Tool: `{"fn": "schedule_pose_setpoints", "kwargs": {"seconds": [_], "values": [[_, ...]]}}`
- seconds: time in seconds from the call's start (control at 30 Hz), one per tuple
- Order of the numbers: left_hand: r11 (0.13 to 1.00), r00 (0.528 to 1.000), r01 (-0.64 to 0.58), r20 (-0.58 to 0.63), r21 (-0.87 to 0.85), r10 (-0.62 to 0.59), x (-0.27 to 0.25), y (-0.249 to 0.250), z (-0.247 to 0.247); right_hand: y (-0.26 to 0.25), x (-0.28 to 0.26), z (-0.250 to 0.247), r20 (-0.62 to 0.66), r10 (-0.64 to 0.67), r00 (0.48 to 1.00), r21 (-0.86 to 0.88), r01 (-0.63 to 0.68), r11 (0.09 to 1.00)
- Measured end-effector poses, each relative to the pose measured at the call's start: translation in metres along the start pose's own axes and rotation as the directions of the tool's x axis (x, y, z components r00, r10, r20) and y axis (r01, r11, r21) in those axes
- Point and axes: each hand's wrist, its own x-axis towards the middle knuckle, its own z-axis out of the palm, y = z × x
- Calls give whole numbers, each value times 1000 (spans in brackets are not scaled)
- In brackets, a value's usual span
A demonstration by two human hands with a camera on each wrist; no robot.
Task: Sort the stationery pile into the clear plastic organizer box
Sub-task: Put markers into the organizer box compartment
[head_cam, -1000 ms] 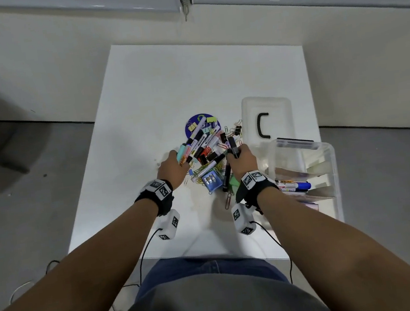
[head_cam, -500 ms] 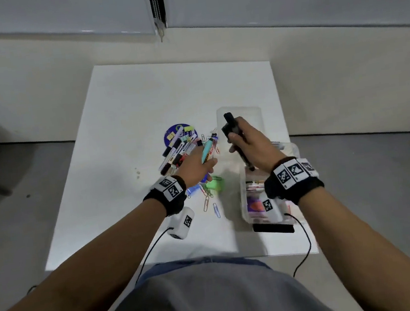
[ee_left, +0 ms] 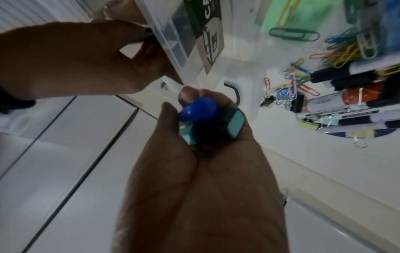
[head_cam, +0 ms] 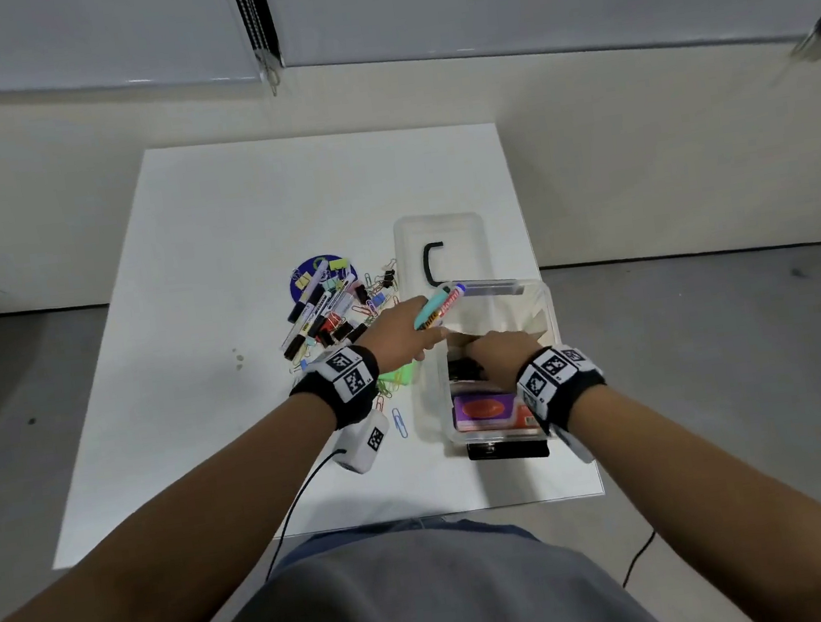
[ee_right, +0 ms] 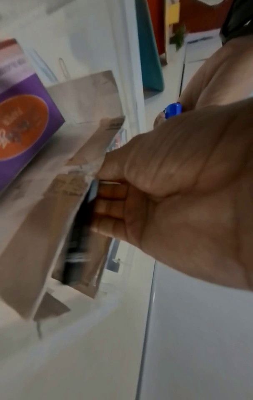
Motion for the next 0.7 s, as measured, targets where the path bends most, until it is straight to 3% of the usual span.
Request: {"fn": "schedule_pose_setpoints", "kwargs": {"seconds": [0.07,0.13,0.17,0.23,0.27,0.3,0.4,0.53,0.7], "values": [[993,999,-14,45,114,9,0,5,3,1,0,3,-34,-3,999,145,8,989],[976,996,-51,80,210,35,1,12,5,12,-8,3,-177,65,982,309,-7,951],[959,994,-81,95,273,57,2,15,6,20,-13,5,-293,146,945,366,-30,930],[904,986,-146,138,402,98,4,24,12,35,-22,12,-511,339,789,441,-98,892],[871,980,-175,169,459,108,7,29,17,40,-24,16,-556,415,721,469,-140,872],[832,972,-204,206,516,111,9,35,24,44,-26,19,-539,478,694,502,-192,843],[696,946,-278,314,662,80,20,54,52,47,-25,27,-297,559,774,619,-289,730],[596,938,-299,343,745,42,33,65,78,49,-18,35,-285,542,791,643,-262,720],[669,934,-330,333,666,129,32,57,70,44,-12,33,-277,595,755,682,-282,675]]}}
